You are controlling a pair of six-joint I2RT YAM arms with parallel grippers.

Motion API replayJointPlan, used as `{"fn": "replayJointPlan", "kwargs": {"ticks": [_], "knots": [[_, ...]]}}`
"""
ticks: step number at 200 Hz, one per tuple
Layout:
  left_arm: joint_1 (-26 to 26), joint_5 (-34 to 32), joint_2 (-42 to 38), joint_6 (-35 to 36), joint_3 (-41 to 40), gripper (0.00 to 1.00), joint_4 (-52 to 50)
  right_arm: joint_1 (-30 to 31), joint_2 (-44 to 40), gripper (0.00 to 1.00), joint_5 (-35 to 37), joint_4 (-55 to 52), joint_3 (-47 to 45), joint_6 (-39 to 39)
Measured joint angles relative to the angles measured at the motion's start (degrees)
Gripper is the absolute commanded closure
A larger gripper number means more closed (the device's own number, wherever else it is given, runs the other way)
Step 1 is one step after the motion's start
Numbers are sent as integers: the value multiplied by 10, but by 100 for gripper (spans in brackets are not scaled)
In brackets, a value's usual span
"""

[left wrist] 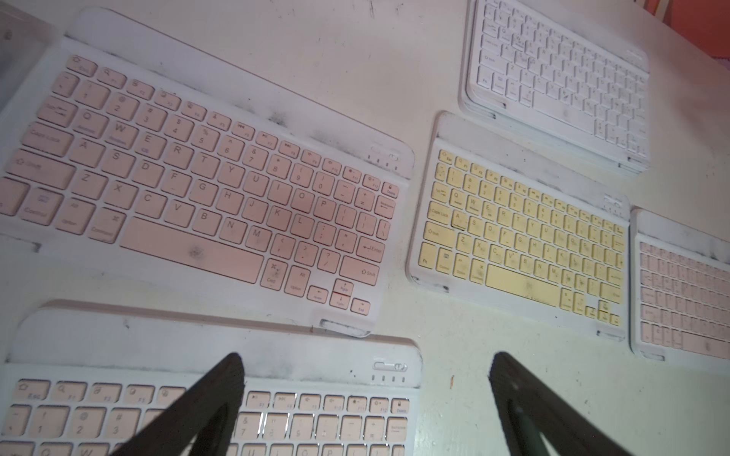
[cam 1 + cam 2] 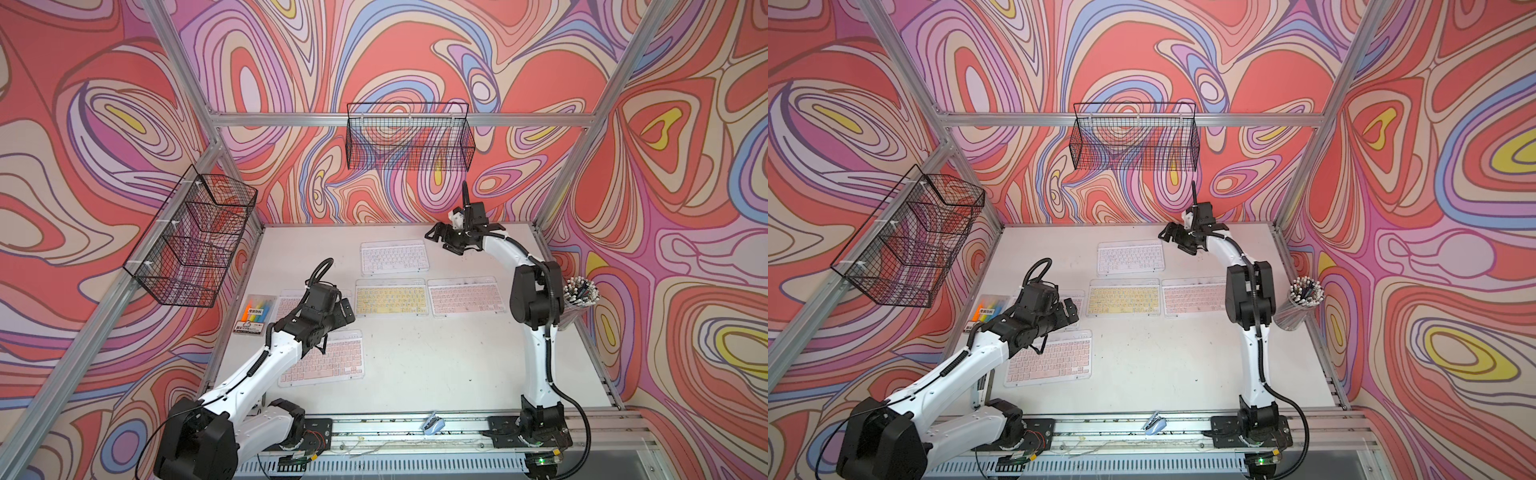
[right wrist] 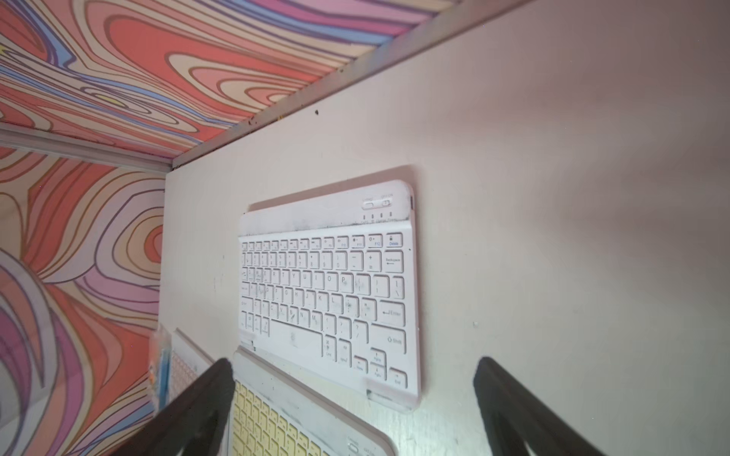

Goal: Stack the numeric keypads
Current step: Place the numeric keypad at the numeric keypad.

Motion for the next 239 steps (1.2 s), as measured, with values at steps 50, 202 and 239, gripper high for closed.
{"fn": "replayJointPlan", "kwargs": {"ticks": [50, 202, 239], "knots": [[0, -47, -10, 15, 0, 0, -28, 128, -223, 2, 213, 6, -137, -68], [267, 107, -112, -22, -162, 0, -11, 205, -403, 2, 261, 80, -485, 50], [277, 143, -48, -21, -150, 0, 8, 220, -410, 2, 269, 82, -489, 63]]}}
